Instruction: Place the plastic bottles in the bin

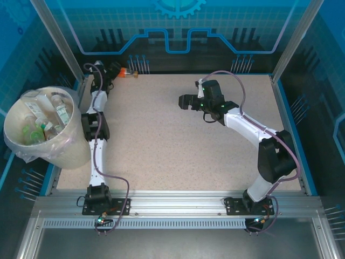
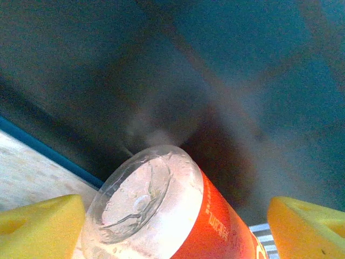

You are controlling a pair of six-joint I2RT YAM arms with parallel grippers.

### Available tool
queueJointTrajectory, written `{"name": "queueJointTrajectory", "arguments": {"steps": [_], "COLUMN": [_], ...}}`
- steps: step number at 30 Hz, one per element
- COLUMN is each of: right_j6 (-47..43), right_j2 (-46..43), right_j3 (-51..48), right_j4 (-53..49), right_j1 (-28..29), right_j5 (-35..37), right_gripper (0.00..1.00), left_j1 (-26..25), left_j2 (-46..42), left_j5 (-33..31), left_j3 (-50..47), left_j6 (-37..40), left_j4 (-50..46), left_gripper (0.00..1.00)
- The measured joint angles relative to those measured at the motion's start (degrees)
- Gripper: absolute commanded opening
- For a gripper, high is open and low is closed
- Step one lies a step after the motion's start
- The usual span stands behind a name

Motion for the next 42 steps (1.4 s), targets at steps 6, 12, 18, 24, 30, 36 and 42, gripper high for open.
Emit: {"name": "queueJointTrajectory", "arguments": {"steps": [6, 12, 18, 24, 30, 36, 42], "right_j6": [-0.2, -0.4, -0.2, 0.5, 1.2, 1.4, 1.1], "right_j2": [0.0, 0.0, -0.5, -2.9, -6.9, -10.4, -12.5], "right_j3": [0.0, 0.0, -1.1, -4.2, -6.7, -8.1, -8.8], "right_j4": [0.0, 0.2, 0.2, 0.4, 0.3, 0.2, 0.2], "right_j1": [0.4, 0.4, 0.3, 0.3, 0.3, 0.1, -0.1], "right_j5": [-0.1, -0.1, 0.0, 0.0, 0.2, 1.5, 2.9], "right_gripper": [1.0, 1.0, 1.0, 1.0, 1.0, 1.0, 1.0], "left_j1": [-2.4, -7.2, -12.0, -15.9, -20.5, -22.3, -23.6], "left_j2": [-1.1, -10.2, -24.4, -33.8, -44.3, -45.0, -30.1], "left_j5": [8.4, 13.2, 16.8, 17.5, 4.7, -7.4, -9.6], "left_j3": [-2.5, -18.7, -45.3, -59.3, -67.3, -61.2, -35.5], "left_j6": [3.4, 6.8, 8.6, 15.3, 21.9, 27.0, 27.9], "left_j4": [0.7, 3.5, 12.8, 14.0, 11.6, 1.1, -13.3], "left_gripper": [0.79, 0.76, 0.74, 0.85, 0.99, 0.99, 0.99]}}
